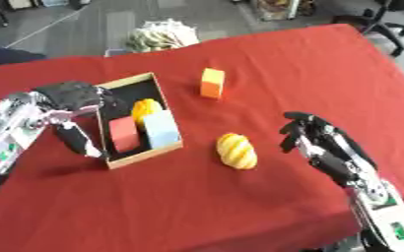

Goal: Pick up objects on the table and place them in the box.

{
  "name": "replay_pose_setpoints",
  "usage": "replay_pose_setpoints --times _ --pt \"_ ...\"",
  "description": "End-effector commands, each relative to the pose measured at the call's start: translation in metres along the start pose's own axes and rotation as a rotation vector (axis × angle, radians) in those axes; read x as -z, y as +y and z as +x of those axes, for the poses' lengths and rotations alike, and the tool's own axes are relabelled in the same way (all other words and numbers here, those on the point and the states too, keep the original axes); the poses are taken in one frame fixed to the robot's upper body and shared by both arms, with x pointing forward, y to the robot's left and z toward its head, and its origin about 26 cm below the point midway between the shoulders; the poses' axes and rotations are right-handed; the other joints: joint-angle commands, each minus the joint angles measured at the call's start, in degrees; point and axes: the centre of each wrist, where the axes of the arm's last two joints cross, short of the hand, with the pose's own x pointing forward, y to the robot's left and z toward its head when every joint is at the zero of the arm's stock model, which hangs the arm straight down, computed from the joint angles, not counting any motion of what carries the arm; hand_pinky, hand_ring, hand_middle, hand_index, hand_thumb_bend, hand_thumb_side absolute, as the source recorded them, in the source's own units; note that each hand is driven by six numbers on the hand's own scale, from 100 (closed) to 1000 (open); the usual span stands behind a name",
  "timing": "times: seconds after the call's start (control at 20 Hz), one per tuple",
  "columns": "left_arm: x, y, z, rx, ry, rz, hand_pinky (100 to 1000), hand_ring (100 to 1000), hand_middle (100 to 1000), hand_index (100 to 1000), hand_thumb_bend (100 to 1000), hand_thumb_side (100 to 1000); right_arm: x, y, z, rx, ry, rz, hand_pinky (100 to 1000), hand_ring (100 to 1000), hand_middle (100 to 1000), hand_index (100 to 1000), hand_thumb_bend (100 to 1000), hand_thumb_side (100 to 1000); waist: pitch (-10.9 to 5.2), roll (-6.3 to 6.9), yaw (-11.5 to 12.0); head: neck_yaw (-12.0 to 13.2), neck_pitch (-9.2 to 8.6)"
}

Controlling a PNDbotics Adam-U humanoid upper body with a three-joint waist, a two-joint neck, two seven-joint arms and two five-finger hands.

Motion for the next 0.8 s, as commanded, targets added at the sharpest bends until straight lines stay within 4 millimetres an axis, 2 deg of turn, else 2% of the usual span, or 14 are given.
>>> replay_pose_setpoints --times 0.05,0.3,0.4,0.45,0.55,0.7,0.8 --pt "-0.021 0.023 -0.008 -0.014 0.015 0.118 823 738 748 912 499 302 0.005 -0.007 0.007 -0.033 -0.021 0.000 540 560 611 836 100 391 -1.47 -0.57 0.2 -0.3 0.23" --pt "-0.071 0.054 0.003 -0.115 -0.026 0.367 815 705 713 894 320 201 0.028 -0.028 0.025 -0.146 -0.078 0.039 544 564 616 845 100 363 -1.74 -0.90 1.3 -0.9 0.23" --pt "-0.092 0.059 0.011 -0.175 -0.045 0.451 810 690 698 889 257 176 0.040 -0.038 0.033 -0.218 -0.093 0.078 549 568 623 852 100 340 -1.81 -1.02 1.9 -1.3 0.23" --pt "-0.100 0.060 0.014 -0.214 -0.053 0.488 806 677 684 883 198 160 0.046 -0.043 0.036 -0.260 -0.098 0.104 553 573 629 861 100 316 -1.89 -1.09 2.2 -1.5 0.23" --pt "-0.114 0.055 0.022 -0.311 -0.063 0.555 799 659 667 878 100 146 0.059 -0.053 0.043 -0.363 -0.106 0.171 567 589 651 881 100 277 -1.99 -1.26 2.8 -1.7 0.23" --pt "-0.126 0.039 0.030 -0.484 -0.064 0.628 789 635 645 869 100 172 0.076 -0.063 0.048 -0.515 -0.098 0.309 602 631 694 911 100 230 -2.04 -1.56 3.5 -2.2 0.23" --pt "-0.129 0.021 0.034 -0.611 -0.044 0.662 778 612 620 857 100 296 0.086 -0.067 0.048 -0.628 -0.073 0.437 660 713 752 933 100 200 -2.23 -1.75 4.1 -2.7 0.23"
